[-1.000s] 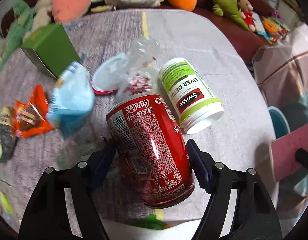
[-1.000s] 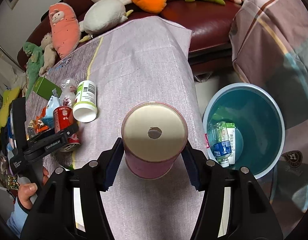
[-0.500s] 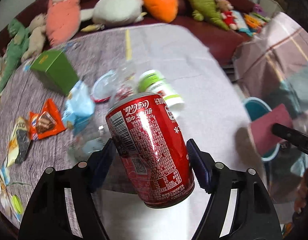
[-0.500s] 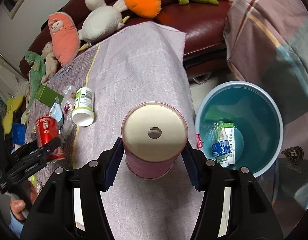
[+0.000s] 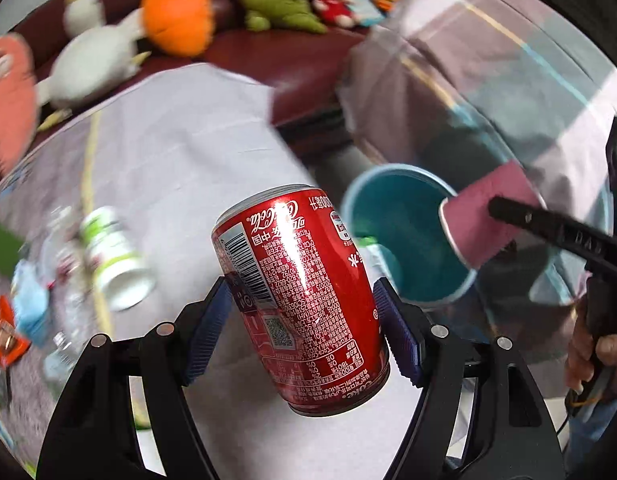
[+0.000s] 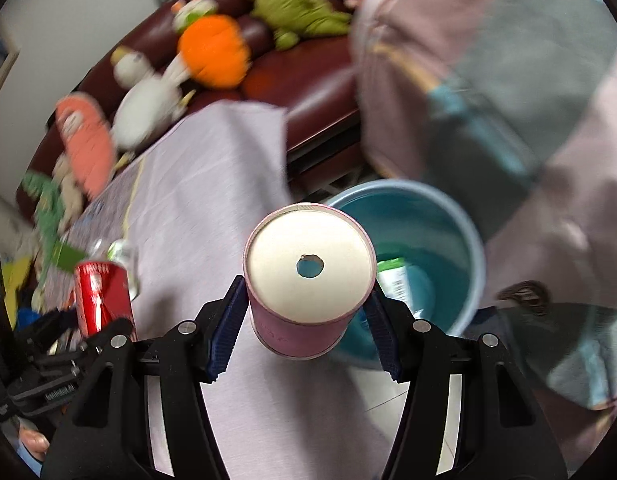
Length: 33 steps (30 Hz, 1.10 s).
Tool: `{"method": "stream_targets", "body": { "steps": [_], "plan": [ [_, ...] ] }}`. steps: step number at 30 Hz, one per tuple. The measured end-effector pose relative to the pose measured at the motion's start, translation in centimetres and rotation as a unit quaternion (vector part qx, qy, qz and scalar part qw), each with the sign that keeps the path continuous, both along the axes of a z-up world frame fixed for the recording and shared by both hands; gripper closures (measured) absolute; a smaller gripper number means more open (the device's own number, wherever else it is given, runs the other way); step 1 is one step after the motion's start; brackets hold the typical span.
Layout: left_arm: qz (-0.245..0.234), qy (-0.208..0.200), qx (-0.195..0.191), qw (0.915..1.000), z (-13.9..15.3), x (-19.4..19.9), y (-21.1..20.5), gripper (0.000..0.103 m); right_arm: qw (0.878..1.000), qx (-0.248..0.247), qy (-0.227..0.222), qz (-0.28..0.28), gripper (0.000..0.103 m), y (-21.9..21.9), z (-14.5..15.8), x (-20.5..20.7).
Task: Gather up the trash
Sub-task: 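Carry the can and cup over the teal bin and open both tools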
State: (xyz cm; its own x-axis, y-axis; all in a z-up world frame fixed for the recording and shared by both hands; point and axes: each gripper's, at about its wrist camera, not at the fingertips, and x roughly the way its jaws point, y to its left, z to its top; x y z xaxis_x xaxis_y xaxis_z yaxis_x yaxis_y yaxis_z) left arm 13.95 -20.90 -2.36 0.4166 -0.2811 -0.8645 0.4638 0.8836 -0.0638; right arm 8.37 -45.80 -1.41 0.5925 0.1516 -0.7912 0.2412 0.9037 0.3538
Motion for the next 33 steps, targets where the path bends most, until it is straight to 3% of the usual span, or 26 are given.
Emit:
{"method": "stream_targets", "body": {
  "steps": [6, 16, 24, 33],
  "plan": [
    [-0.055, 0.017, 0.008, 0.9983, -1.9, 0.9, -6.1, 0.03, 0.998, 0.009, 0.009, -0.055, 0.047, -5.0, -1.4, -0.4],
    [-0.101, 0.062, 0.022, 0.9927, -7.0, 2.9, -12.1, 0.03, 0.997, -0.004, 0.022, -0.077, 0.047, -7.5, -3.0, 0.6],
    [-0.108, 0.08, 0.043, 0.9899, -9.5, 3.2, -14.0, 0.024, 0.996, -0.012, 0.035, -0.081, 0.047, -7.9, -3.7, 1.1],
    [-0.093, 0.074, 0.043, 0.992, -9.1, 3.3, -12.4, 0.022, 0.996, -0.017, 0.044, -0.072, 0.047, -7.6, -4.4, 1.7]
  ]
}}
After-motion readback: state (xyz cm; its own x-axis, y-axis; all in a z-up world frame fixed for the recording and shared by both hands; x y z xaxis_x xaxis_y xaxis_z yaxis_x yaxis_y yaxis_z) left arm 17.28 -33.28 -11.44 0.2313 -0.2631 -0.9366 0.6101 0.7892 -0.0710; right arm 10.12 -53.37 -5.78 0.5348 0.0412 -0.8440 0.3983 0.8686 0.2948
